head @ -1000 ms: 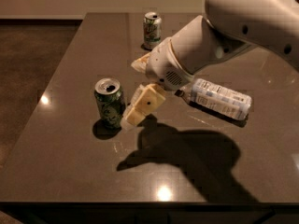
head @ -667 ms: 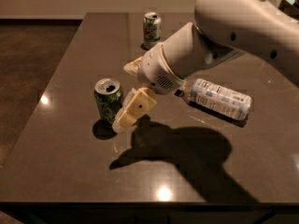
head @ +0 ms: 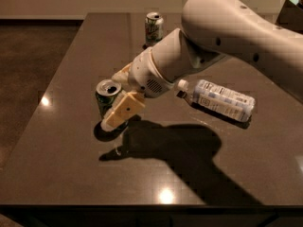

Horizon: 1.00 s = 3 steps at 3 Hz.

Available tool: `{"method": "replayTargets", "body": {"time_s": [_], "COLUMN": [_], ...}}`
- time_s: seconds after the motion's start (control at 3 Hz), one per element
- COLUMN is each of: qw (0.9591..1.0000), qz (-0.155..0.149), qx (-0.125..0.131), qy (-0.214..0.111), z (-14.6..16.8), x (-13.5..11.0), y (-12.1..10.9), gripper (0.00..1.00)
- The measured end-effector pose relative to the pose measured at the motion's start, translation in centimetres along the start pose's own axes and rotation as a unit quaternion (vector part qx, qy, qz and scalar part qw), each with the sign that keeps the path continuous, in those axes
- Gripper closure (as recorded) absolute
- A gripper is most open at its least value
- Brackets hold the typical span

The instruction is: Move green can near 7up can

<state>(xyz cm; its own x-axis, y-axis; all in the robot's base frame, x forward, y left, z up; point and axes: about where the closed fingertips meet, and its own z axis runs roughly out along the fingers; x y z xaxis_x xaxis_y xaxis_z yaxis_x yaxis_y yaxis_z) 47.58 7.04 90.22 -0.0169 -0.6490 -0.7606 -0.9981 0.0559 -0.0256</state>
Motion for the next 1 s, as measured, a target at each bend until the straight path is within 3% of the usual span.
{"method": "replayTargets", "body": {"time_s": [0.67,1.0], "qw": [1.0000,0.9996], "qz": [0.004,0.016], "qx": [-0.002,0.020], "qy": [0.006,0.013], "z": [0.6,0.3], "x": [-1.1,-1.5], "y": [-0.8,-3.6], "gripper": [0.65,0.88]}}
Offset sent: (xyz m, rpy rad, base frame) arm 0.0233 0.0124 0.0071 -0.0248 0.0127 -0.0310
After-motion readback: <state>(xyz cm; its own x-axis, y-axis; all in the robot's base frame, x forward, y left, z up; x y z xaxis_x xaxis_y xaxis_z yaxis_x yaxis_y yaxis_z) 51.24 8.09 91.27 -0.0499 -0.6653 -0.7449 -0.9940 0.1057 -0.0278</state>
